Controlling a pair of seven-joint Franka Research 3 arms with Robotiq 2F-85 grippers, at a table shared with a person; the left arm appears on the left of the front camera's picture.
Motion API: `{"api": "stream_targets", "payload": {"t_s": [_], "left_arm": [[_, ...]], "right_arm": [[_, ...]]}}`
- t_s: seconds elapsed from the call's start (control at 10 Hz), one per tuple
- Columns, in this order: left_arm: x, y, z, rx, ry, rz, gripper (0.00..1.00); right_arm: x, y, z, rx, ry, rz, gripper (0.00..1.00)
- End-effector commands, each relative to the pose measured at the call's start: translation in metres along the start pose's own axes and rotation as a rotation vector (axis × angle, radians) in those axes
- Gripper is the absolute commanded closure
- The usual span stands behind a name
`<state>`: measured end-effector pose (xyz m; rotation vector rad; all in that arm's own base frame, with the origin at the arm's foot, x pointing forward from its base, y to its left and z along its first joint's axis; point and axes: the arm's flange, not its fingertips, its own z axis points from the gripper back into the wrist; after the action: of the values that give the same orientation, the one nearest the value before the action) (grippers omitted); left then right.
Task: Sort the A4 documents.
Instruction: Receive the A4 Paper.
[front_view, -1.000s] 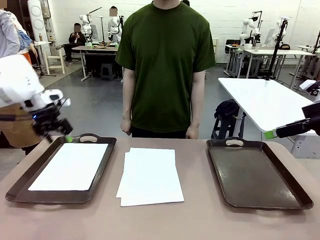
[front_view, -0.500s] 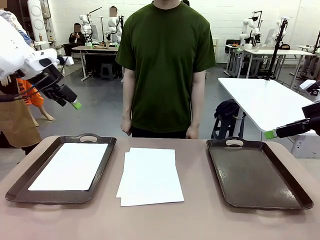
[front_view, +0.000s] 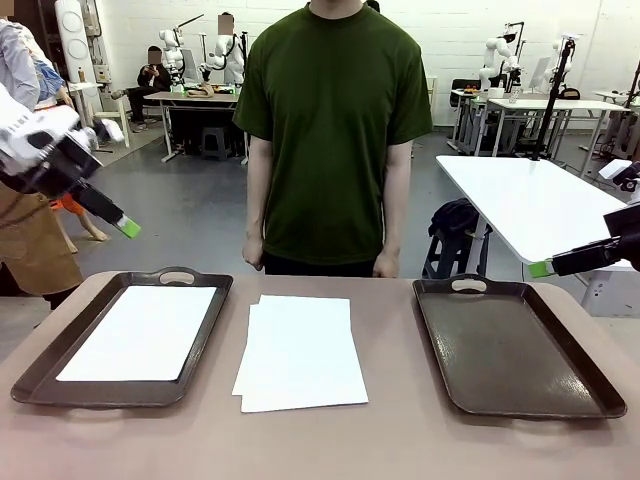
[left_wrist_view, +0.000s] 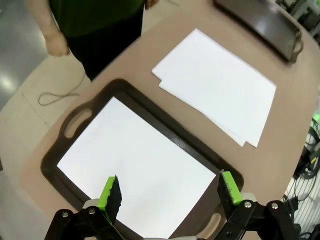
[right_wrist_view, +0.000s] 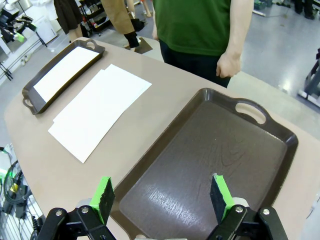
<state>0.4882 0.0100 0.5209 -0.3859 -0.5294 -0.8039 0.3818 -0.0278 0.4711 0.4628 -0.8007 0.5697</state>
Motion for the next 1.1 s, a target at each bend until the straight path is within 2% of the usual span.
{"api": "stream_targets", "payload": {"t_s": [0.0,0.1,0.2,0.6,1.0], "left_arm": [[-0.016,-0.011,0.013,0.033,-0.102,0.113,0.00],[-0.019,-0.010,0.016,0.098,-0.124,0.242,0.00],[-0.021,-0.007,0.020,0.112,-0.143,0.329,0.00],[-0.011,-0.015,0.018,0.039,-0.124,0.244,0.00],[-0.010,-0.014,0.014,0.011,-0.137,0.282,0.00]], "right_arm": [[-0.001,-0.002,-0.003,0.015,-0.009,0.001,0.00],[-0.001,-0.002,-0.003,0.015,-0.009,0.001,0.00],[-0.001,-0.002,-0.003,0.015,-0.009,0.001,0.00],[-0.001,-0.002,-0.003,0.015,-0.009,0.001,0.00],[-0.001,-0.002,-0.003,0.015,-0.009,0.001,0.00]]}}
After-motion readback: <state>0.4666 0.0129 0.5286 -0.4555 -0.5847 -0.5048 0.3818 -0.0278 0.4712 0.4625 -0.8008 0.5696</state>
